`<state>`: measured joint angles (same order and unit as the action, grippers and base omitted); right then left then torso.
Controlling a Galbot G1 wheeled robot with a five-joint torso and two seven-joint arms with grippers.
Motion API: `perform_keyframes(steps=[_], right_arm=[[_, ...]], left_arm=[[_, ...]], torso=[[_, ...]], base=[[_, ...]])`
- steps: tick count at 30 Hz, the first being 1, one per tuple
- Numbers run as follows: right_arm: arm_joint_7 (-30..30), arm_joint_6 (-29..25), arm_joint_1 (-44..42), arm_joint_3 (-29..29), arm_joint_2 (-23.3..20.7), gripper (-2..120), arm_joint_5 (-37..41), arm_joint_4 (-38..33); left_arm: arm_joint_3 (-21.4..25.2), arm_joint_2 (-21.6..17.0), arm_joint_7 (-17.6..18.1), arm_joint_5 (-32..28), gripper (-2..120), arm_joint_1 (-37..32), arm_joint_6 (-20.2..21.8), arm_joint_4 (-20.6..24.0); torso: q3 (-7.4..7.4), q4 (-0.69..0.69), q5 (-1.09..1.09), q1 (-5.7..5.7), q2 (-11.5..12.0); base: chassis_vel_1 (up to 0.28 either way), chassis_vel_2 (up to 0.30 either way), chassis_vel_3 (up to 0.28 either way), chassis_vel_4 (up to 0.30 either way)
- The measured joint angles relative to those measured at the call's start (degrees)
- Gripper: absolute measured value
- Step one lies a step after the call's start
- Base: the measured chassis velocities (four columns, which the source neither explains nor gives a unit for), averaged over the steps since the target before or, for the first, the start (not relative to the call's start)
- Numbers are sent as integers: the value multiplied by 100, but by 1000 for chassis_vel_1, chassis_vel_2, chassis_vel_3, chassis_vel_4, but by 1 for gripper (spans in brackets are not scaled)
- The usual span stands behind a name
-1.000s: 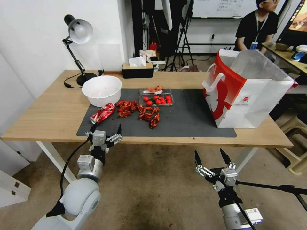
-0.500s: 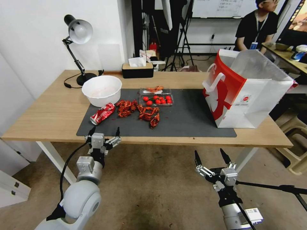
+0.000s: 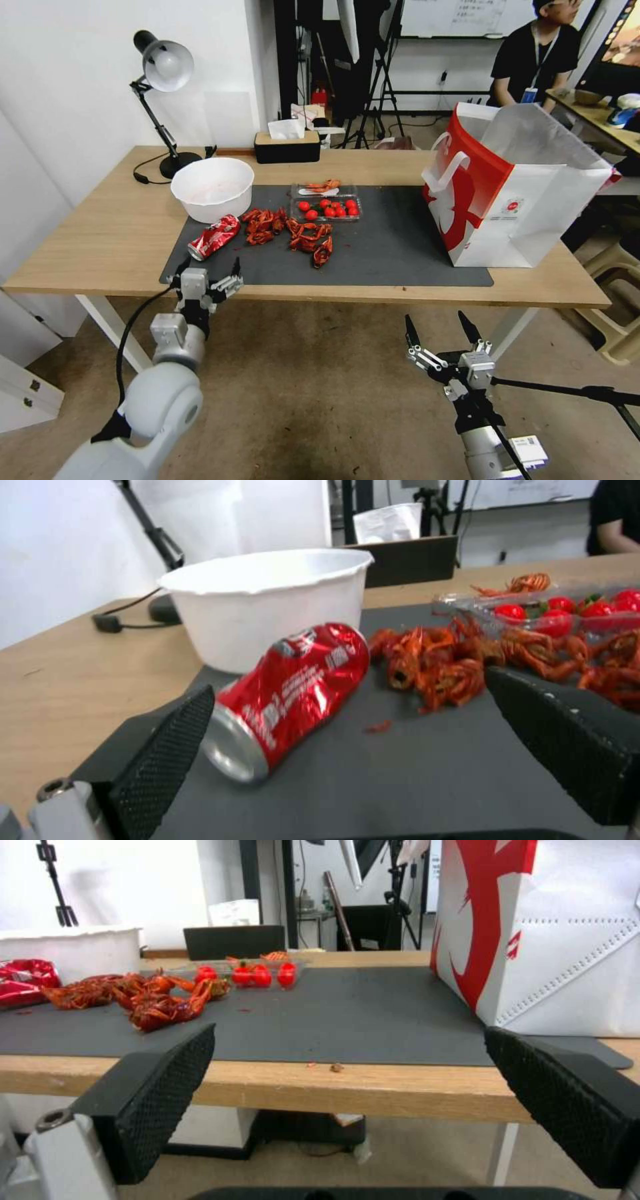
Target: Pick up the trash from the table and place it into the takeout bag.
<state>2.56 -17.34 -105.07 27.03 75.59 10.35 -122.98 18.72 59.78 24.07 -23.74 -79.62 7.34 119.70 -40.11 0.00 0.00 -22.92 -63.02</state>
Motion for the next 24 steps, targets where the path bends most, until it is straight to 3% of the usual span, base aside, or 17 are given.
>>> perform_keyframes(steps=[6, 10, 24], right_arm=[[-6, -22, -30, 13, 13, 100, -9, -18], [-8, -29, -41, 45, 12, 100, -7, -23], [-8, -20, -14, 41, 16, 100, -3, 7]], left_arm=[[57, -354, -637, -561, 100, 787, -223, -704], [32, -577, -958, -796, 100, 1456, -36, -1142], [-285, -788, -1093, -951, 100, 2126, 596, -1575]], torso=[[0, 0, -1, 0, 0], [0, 0, 0, 0, 0], [0, 0, 0, 0, 0]], base=[[0, 0, 0, 0], [0, 0, 0, 0], [0, 0, 0, 0]])
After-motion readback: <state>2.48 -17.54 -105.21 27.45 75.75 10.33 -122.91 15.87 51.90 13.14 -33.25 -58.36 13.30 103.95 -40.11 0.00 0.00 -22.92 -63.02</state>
